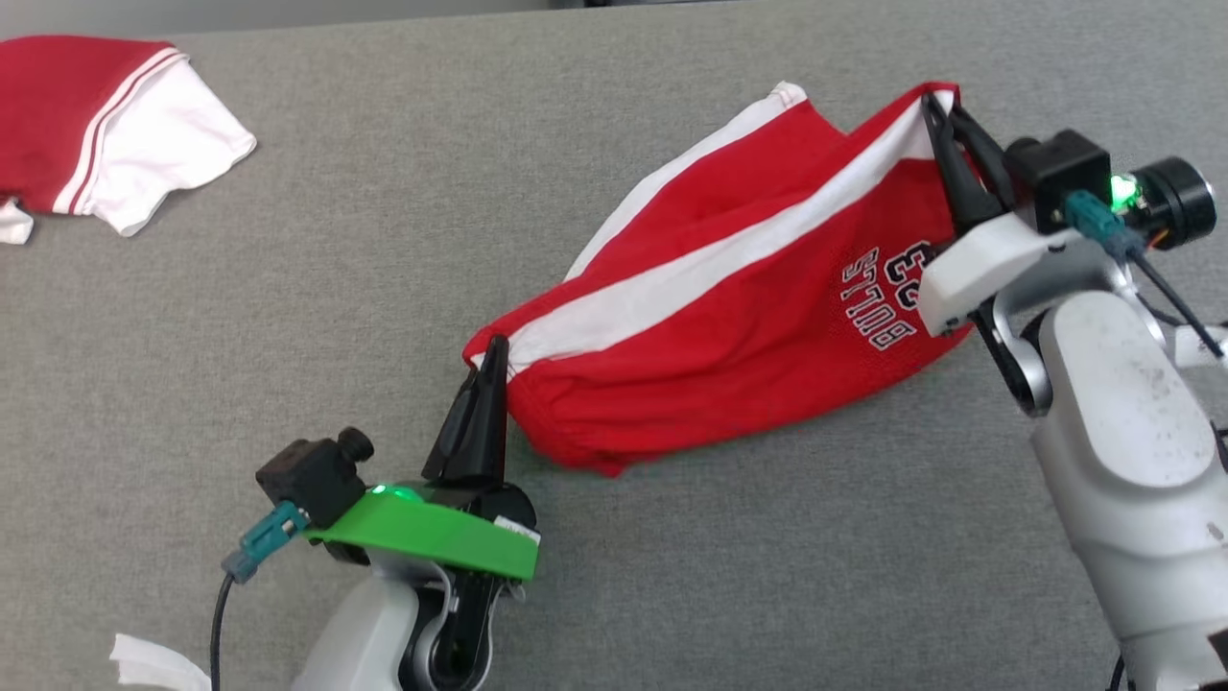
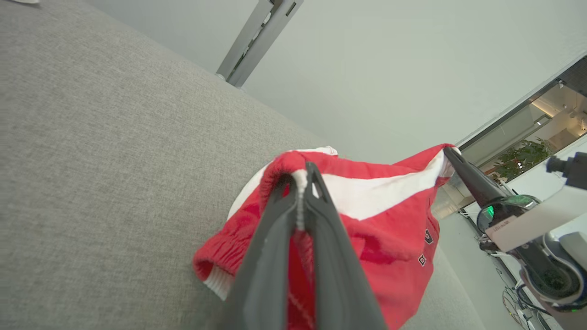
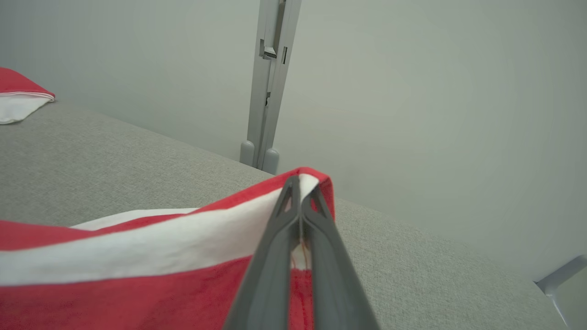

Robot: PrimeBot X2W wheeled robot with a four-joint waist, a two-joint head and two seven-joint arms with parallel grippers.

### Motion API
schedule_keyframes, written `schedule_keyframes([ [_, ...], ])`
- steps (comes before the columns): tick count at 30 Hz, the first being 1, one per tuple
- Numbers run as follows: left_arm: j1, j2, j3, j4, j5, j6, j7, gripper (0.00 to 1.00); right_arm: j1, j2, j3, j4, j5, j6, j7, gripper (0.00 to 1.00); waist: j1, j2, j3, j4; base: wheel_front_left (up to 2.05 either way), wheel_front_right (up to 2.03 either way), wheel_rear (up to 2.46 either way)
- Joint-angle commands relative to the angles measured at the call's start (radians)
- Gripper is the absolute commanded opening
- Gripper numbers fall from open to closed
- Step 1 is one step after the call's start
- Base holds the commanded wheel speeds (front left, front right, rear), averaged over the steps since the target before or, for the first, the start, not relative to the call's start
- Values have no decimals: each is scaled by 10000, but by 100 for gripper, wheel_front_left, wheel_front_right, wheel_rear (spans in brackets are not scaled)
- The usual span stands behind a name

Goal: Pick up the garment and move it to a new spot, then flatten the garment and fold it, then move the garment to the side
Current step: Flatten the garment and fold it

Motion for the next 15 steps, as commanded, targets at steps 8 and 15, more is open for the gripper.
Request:
schedule_keyframes([
  [8, -1071, -128, -125, 562, -439, -27, -6, 0, -2440, -364, 976, 2588, 337, -11, -186, 0, 0, 0, 1028, 953, 0, 0, 0],
  [15, -1521, -130, -489, 746, -823, -27, -5, 0, -3834, -485, 1394, 4621, 447, -11, -378, 0, 0, 0, 1442, 1261, 0, 0, 0],
])
